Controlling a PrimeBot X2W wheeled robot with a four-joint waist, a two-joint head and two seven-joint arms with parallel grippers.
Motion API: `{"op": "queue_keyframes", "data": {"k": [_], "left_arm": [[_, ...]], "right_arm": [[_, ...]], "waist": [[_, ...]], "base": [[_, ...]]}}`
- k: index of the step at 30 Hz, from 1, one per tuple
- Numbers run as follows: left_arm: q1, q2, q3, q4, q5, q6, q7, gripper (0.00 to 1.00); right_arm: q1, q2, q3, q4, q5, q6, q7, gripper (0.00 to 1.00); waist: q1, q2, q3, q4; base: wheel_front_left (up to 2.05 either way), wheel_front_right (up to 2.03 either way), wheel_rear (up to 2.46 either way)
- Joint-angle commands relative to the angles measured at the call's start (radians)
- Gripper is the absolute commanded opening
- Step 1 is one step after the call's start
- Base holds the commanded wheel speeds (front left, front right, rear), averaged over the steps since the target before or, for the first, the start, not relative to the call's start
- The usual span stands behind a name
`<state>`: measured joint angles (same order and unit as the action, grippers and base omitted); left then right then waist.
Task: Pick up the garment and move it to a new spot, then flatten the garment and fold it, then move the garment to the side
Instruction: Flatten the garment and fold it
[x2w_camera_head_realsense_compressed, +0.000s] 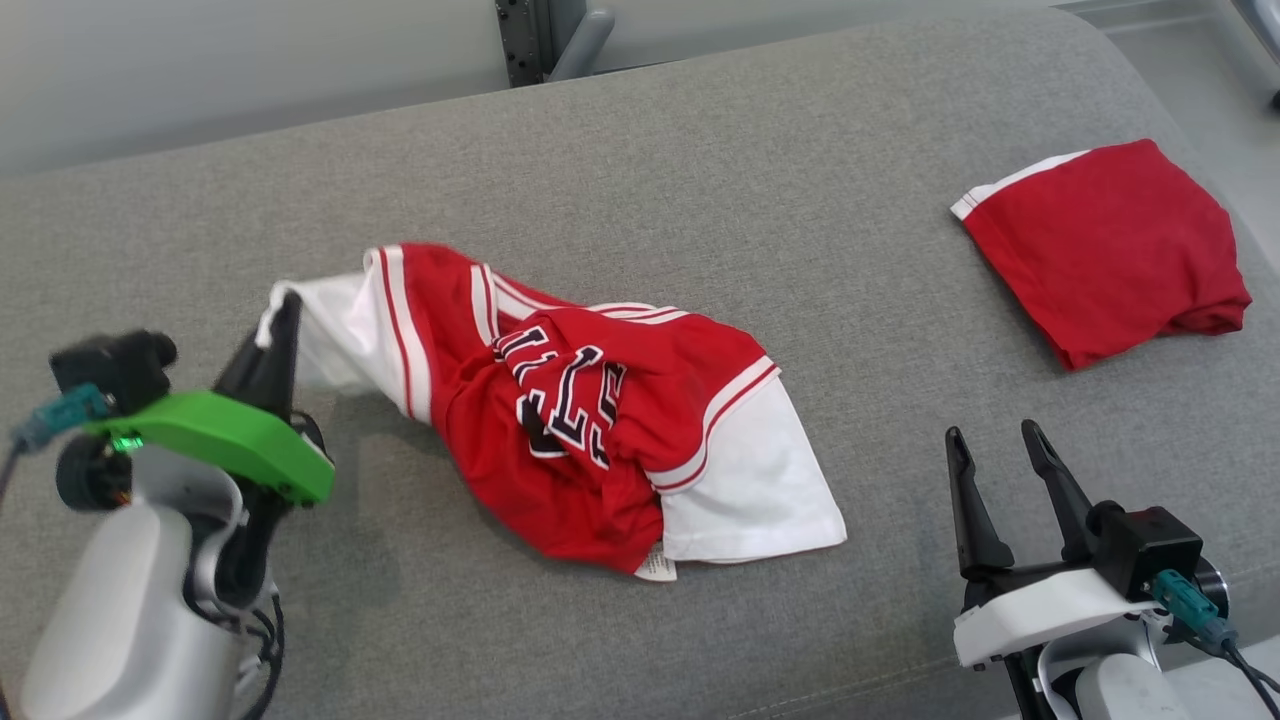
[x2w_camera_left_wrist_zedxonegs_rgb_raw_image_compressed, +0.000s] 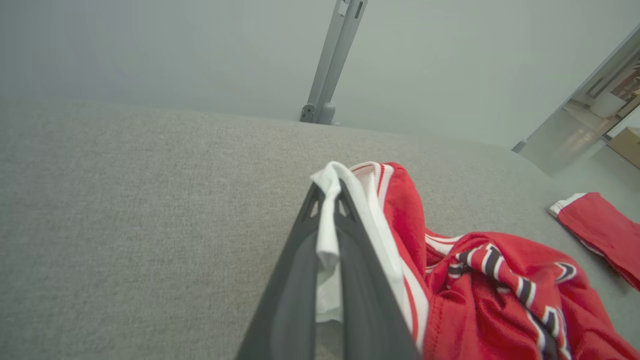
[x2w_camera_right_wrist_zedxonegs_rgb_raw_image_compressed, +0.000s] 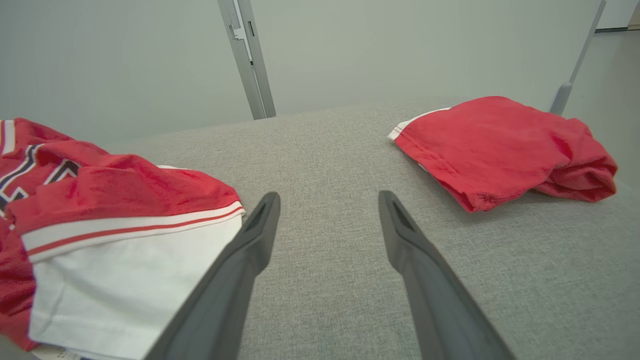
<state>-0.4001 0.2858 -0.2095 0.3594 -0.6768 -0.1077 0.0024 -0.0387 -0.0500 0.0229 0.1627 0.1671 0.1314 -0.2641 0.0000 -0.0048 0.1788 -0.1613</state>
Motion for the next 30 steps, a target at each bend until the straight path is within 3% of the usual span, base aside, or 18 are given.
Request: {"op": "queue_keyframes", "data": {"k": [1, 10, 17, 25, 30], "left_arm": [[-0.032, 0.016, 0.005, -0.018, 0.001, 0.006, 0.014, 0.0], [-0.242, 0.12, 0.01, -0.117, 0.047, 0.04, 0.146, 0.0], [-0.331, 0.135, -0.022, -0.139, 0.084, 0.035, 0.18, 0.0], [-0.436, 0.155, -0.04, -0.105, 0.087, 0.015, 0.187, 0.0], [-0.544, 0.177, -0.035, -0.06, 0.122, 0.006, 0.129, 0.0]], "right_arm": [[-0.012, -0.002, -0.001, 0.003, 0.003, -0.002, 0.0, 1.0], [-0.024, -0.002, 0.018, 0.011, 0.028, -0.002, 0.0, 1.0], [-0.025, -0.002, 0.028, 0.016, 0.05, -0.001, 0.0, 1.0], [-0.056, -0.002, 0.047, 0.013, 0.069, -0.001, 0.0, 1.0], [-0.087, -0.001, 0.07, 0.009, 0.093, -0.001, 0.0, 1.0]], "waist": [[0.0, 0.0048, -0.011, 0.013], [0.0, 0.0048, -0.035, 0.01], [0.0, 0.0048, -0.036, -0.02], [0.0, 0.0048, 0.016, -0.083], [0.0, 0.0048, 0.091, -0.135]], "base": [[0.0, 0.0, 0.0], [0.0, 0.0, 0.0], [0.0, 0.0, 0.0], [0.0, 0.0, 0.0], [0.0, 0.0, 0.0]]}}
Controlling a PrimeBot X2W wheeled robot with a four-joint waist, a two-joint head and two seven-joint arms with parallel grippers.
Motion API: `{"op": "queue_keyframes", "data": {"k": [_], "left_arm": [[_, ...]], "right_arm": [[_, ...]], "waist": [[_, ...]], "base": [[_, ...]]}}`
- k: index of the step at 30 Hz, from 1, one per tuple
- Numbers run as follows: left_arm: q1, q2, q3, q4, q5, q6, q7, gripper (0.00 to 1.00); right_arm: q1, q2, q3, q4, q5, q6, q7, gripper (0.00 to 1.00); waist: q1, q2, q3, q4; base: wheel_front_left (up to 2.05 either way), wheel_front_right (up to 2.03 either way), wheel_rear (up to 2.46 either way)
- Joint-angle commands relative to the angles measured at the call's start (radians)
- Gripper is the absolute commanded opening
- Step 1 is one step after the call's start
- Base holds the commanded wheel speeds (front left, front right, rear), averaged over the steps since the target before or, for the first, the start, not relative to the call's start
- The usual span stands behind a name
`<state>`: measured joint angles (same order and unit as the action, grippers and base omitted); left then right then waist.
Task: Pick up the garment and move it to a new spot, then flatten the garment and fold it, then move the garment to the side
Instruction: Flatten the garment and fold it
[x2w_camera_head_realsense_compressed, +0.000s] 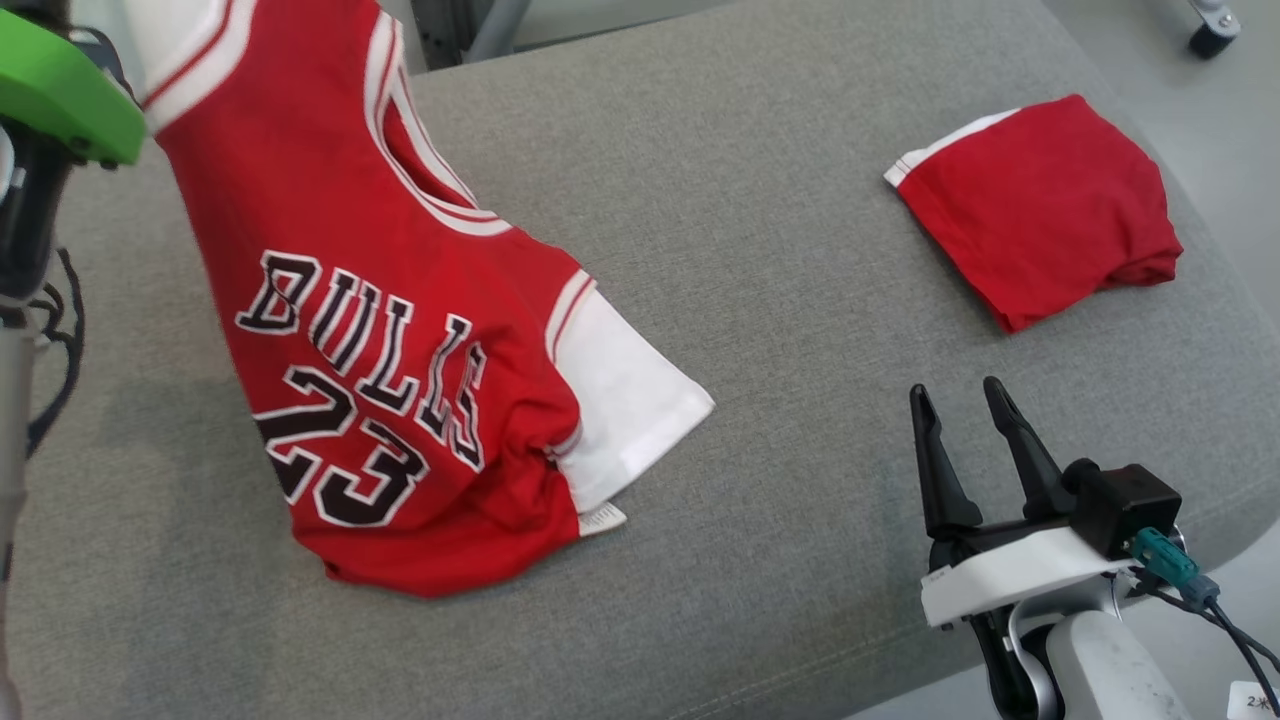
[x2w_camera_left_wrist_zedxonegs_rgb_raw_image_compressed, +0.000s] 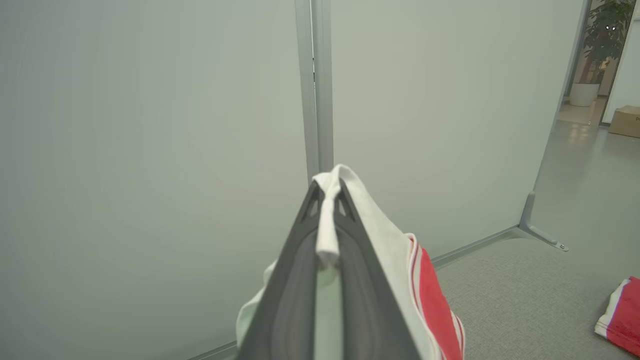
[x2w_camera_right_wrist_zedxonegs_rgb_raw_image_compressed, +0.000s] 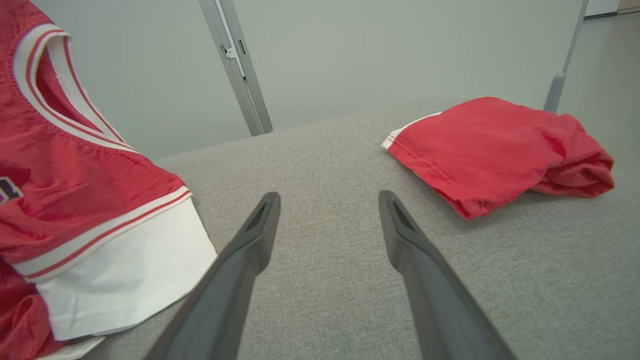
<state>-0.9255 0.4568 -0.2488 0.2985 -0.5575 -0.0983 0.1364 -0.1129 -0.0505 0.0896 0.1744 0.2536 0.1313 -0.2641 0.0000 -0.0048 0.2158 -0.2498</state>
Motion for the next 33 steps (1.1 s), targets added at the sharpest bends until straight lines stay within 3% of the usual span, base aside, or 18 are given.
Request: {"op": "queue_keyframes", "data": {"k": [1, 6, 14, 21, 22, 23, 24, 25, 28, 33], "left_arm": [[-0.039, 0.015, 0.003, 0.021, 0.016, -0.006, -0.018, 0.0], [-0.111, 0.052, -0.002, 0.127, 0.066, -0.012, -0.108, 0.0], [-0.065, 0.078, -0.021, 0.299, 0.077, -0.022, -0.206, 0.0], [0.02, 0.042, -0.055, 0.412, 0.048, -0.029, -0.294, 0.0], [0.03, 0.033, -0.06, 0.423, 0.04, -0.03, -0.301, 0.11], [0.04, 0.023, -0.066, 0.433, 0.035, -0.031, -0.306, 0.34], [0.051, 0.013, -0.079, 0.44, 0.034, -0.032, -0.31, 0.84], [0.06, 0.005, -0.088, 0.444, 0.03, -0.032, -0.318, 1.0], [0.091, -0.022, -0.094, 0.448, 0.023, -0.033, -0.349, 1.0], [0.213, -0.084, -0.089, 0.368, 0.011, 0.02, -0.383, 1.0]], "right_arm": [[-0.02, -0.001, 0.007, -0.003, 0.014, -0.001, 0.0, 1.0], [-0.051, 0.0, 0.046, -0.006, 0.04, -0.001, 0.0, 1.0], [-0.067, 0.0, 0.062, -0.005, 0.07, -0.001, 0.0, 1.0], [-0.077, 0.0, 0.049, 0.0, 0.057, -0.001, 0.0, 1.0], [-0.078, 0.0, 0.046, -0.001, 0.054, -0.001, 0.0, 1.0], [-0.078, 0.0, 0.044, 0.0, 0.05, -0.001, 0.0, 1.0], [-0.077, 0.0, 0.042, 0.001, 0.047, -0.001, 0.0, 1.0], [-0.076, 0.0, 0.039, 0.003, 0.041, -0.001, 0.0, 1.0], [-0.068, -0.001, 0.027, 0.007, 0.029, -0.001, 0.0, 1.0], [-0.022, -0.001, -0.002, 0.018, 0.013, -0.001, 0.0, 1.0]], "waist": [[0.0, 0.0048, 0.071, -0.056], [0.0, 0.0048, 0.161, -0.106], [0.0, 0.0048, 0.229, -0.138], [0.0, 0.0048, 0.229, -0.116], [0.0, 0.0048, 0.225, -0.108], [0.0, 0.0048, 0.22, -0.099], [0.0, 0.0048, 0.214, -0.09], [0.0, 0.0048, 0.207, -0.081], [0.0, 0.0048, 0.177, -0.055], [0.0, 0.0048, 0.086, -0.004]], "base": [[0.0, 0.0, 0.0], [0.0, 0.0, 0.0], [0.0, 0.0, 0.0], [0.0, 0.0, 0.0], [0.0, 0.0, 0.0], [0.0, 0.0, 0.0], [0.0, 0.0, 0.0], [0.0, 0.0, 0.0], [0.0, 0.0, 0.0], [0.0, 0.0, 0.0]]}}
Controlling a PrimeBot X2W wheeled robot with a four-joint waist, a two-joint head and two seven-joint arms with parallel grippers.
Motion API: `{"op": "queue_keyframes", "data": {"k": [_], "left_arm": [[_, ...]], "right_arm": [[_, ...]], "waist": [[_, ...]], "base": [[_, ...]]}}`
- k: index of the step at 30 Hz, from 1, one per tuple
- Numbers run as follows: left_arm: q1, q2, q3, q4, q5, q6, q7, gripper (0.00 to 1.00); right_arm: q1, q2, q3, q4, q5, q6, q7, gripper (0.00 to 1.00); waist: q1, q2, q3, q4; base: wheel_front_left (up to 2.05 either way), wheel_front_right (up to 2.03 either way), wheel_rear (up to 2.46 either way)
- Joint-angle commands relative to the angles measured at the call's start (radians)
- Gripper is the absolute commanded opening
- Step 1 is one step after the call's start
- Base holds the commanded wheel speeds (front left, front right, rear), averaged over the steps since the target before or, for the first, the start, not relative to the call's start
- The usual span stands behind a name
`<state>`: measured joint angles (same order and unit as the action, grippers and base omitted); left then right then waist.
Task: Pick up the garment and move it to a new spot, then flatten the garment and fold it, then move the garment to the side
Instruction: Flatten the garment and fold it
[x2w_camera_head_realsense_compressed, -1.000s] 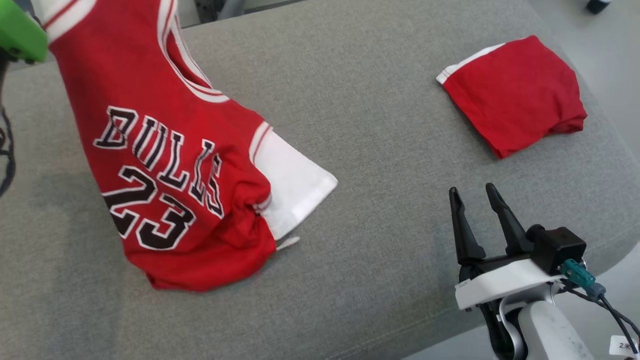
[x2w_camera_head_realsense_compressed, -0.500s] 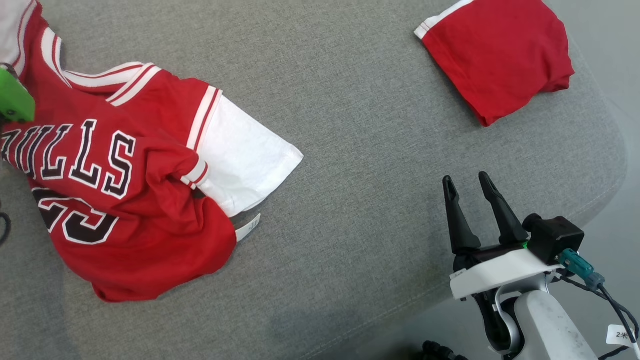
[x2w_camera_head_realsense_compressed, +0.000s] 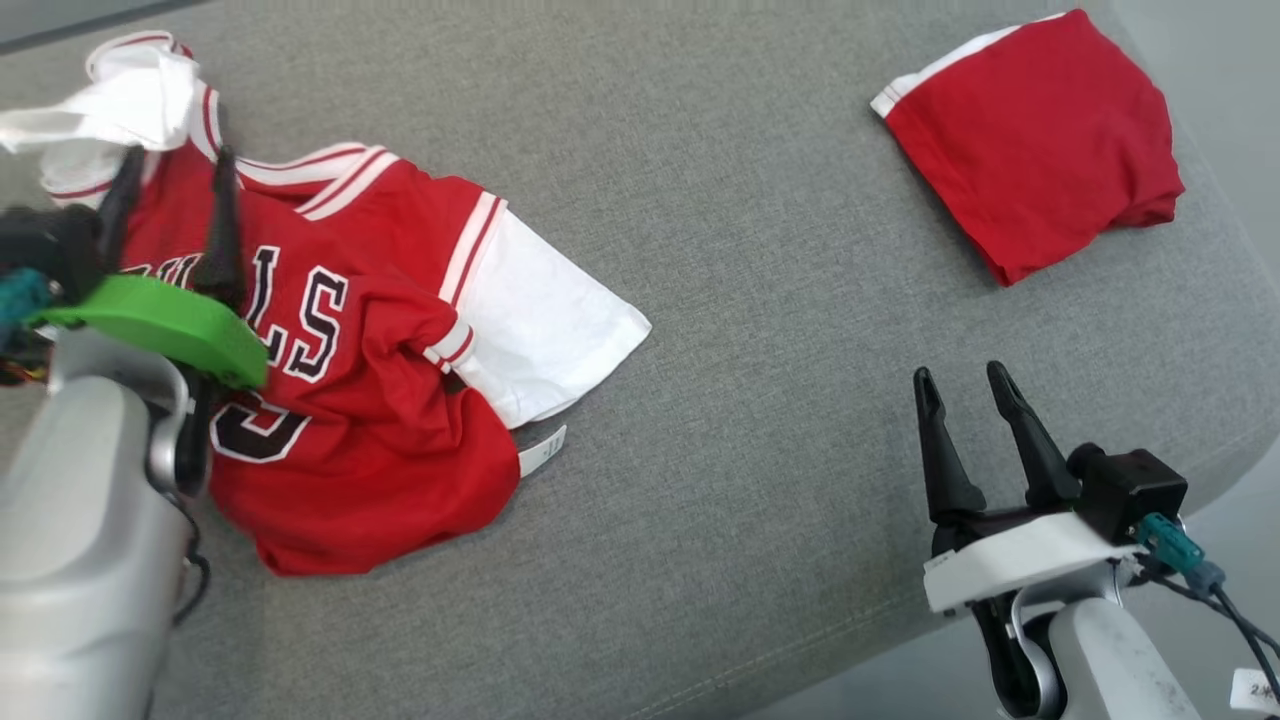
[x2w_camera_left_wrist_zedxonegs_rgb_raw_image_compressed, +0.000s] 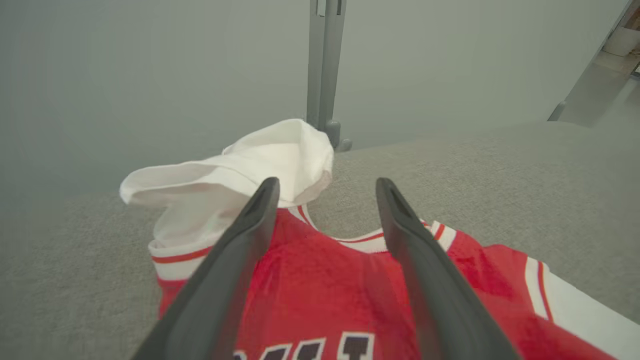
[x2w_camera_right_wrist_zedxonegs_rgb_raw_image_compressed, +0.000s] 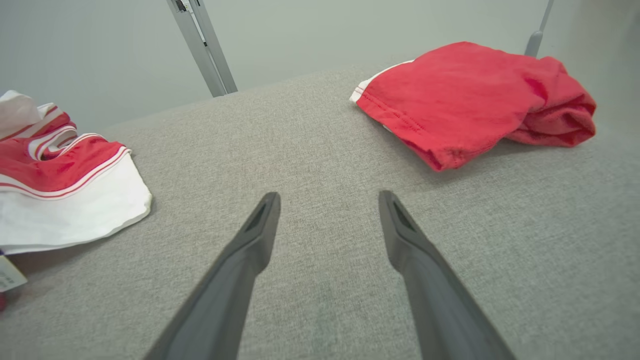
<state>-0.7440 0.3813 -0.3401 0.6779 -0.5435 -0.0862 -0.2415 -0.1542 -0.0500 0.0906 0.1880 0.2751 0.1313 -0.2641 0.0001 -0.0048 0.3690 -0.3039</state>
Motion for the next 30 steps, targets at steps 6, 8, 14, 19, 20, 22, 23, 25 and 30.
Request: {"op": "queue_keyframes", "data": {"k": [6, 8, 14, 19, 20, 22, 23, 25, 30], "left_arm": [[0.245, -0.067, -0.026, -0.202, -0.031, 0.083, 0.035, 1.0], [0.315, -0.073, -0.053, -0.288, -0.023, 0.106, 0.073, 1.0], [0.5, -0.086, -0.155, -0.526, -0.016, 0.158, 0.217, 1.0], [0.567, -0.084, -0.207, -0.612, -0.009, 0.177, 0.282, 1.0], [0.577, -0.084, -0.217, -0.624, -0.007, 0.178, 0.293, 1.0], [0.583, -0.069, -0.237, -0.63, 0.023, 0.187, 0.304, 1.0], [0.582, -0.068, -0.243, -0.625, 0.03, 0.193, 0.31, 1.0], [0.57, -0.066, -0.253, -0.6, 0.046, 0.202, 0.316, 1.0], [0.528, -0.063, -0.277, -0.498, 0.078, 0.211, 0.346, 1.0]], "right_arm": [[0.072, -0.002, -0.024, 0.01, -0.015, -0.001, 0.0, 1.0], [0.083, -0.002, -0.028, 0.008, -0.018, -0.001, 0.0, 1.0], [0.083, -0.002, -0.025, 0.003, -0.026, -0.001, 0.0, 1.0], [0.08, -0.002, -0.029, 0.001, -0.028, -0.001, 0.0, 1.0], [0.079, -0.001, -0.028, 0.002, -0.027, -0.001, 0.0, 1.0], [0.073, -0.001, -0.025, 0.003, -0.022, -0.001, 0.0, 1.0], [0.07, -0.002, -0.029, 0.005, -0.016, -0.001, 0.0, 1.0], [0.067, -0.001, -0.032, 0.007, -0.006, -0.001, 0.0, 1.0], [0.058, -0.001, -0.023, 0.011, 0.006, -0.001, 0.0, 1.0]], "waist": [[-0.0001, 0.0048, -0.158, 0.088], [-0.0001, 0.0048, -0.171, 0.097], [-0.0001, 0.0048, -0.17, 0.106], [-0.0001, 0.0048, -0.155, 0.102], [-0.0001, 0.0048, -0.151, 0.1], [-0.0001, 0.0048, -0.143, 0.095], [-0.0001, 0.0048, -0.14, 0.093], [-0.0001, 0.0048, -0.134, 0.09], [-0.0001, 0.0048, -0.125, 0.079]], "base": [[0.0, 0.0, 0.0], [0.0, 0.0, 0.0], [0.0, 0.0, 0.0], [0.0, 0.0, 0.0], [0.0, 0.0, 0.0], [0.0, 0.0, 0.0], [0.0, 0.0, 0.0], [0.0, 0.0, 0.0], [0.0, 0.0, 0.0]]}}
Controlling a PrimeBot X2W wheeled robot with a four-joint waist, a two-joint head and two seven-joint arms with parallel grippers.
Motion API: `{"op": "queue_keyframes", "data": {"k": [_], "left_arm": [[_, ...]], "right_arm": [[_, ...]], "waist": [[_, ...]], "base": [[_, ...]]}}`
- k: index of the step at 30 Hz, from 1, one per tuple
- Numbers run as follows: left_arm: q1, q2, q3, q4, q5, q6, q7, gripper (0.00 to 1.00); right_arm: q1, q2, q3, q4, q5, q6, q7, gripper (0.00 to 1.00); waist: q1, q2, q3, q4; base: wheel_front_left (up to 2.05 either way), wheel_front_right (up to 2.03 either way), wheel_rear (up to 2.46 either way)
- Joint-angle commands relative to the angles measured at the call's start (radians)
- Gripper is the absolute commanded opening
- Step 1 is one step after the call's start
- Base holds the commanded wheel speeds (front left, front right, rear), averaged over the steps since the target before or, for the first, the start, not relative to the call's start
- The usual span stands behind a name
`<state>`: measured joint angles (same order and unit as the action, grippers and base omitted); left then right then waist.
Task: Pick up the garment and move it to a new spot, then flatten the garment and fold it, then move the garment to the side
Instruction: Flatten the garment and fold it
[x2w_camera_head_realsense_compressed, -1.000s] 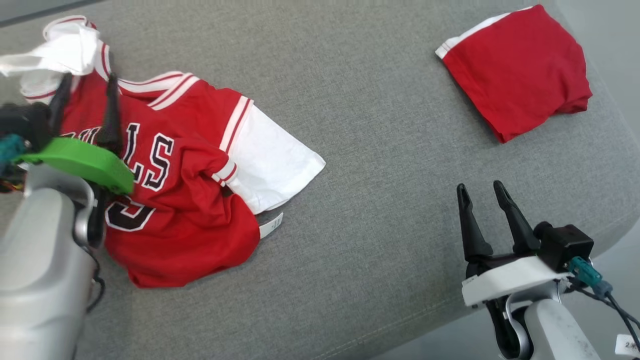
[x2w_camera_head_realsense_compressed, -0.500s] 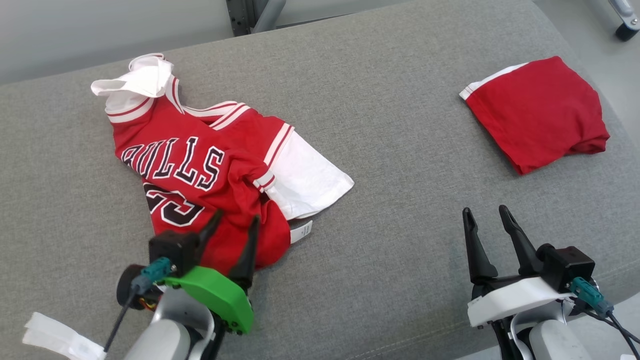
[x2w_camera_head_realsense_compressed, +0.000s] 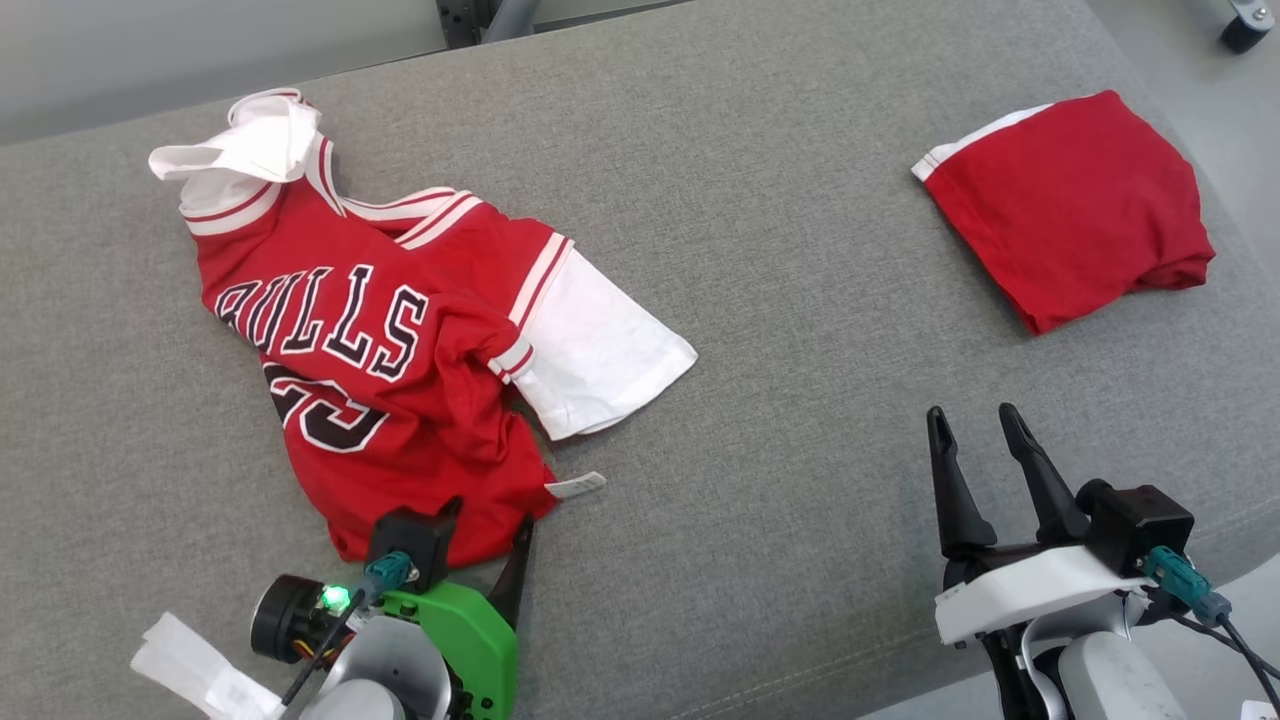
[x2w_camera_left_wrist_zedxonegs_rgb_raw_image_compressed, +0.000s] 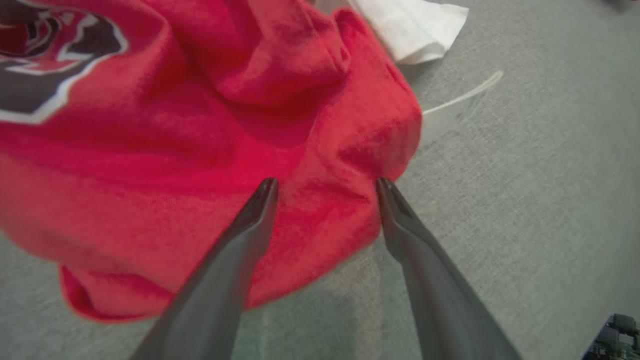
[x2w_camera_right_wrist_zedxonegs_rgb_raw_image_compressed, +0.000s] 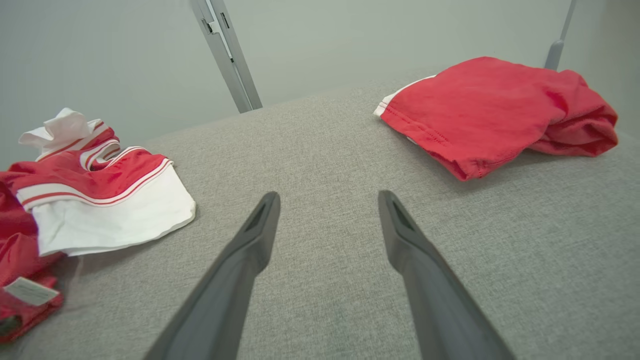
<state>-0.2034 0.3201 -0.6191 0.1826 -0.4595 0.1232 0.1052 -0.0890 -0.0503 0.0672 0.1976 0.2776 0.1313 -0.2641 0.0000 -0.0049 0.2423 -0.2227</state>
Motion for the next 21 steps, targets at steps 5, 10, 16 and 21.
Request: {"op": "queue_keyframes", "data": {"k": [5, 10, 16, 21], "left_arm": [[-0.033, 0.013, 0.019, 0.019, -0.03, -0.013, 0.018, 0.21], [-0.004, 0.05, 0.067, -0.082, -0.131, -0.05, 0.084, 0.0], [0.036, 0.17, 0.123, -0.318, -0.231, -0.085, 0.207, 0.0], [0.076, 0.287, 0.196, -0.477, -0.344, -0.1, 0.317, 0.0]], "right_arm": [[-0.006, -0.001, -0.008, 0.004, 0.011, -0.001, 0.0, 1.0], [0.013, -0.001, -0.013, 0.008, 0.017, -0.001, 0.0, 1.0], [0.029, -0.001, -0.021, 0.012, 0.014, -0.001, 0.0, 1.0], [0.037, -0.001, -0.015, 0.016, 0.013, -0.001, 0.0, 1.0]], "waist": [[0.0, 0.0049, 0.0, -0.006], [0.0, 0.0049, -0.014, 0.0], [0.0, 0.0049, -0.041, 0.021], [0.0, 0.0049, -0.058, 0.038]], "base": [[0.0, 0.0, 0.0], [0.0, 0.0, 0.0], [0.0, 0.0, 0.0], [0.0, 0.0, 0.0]]}}
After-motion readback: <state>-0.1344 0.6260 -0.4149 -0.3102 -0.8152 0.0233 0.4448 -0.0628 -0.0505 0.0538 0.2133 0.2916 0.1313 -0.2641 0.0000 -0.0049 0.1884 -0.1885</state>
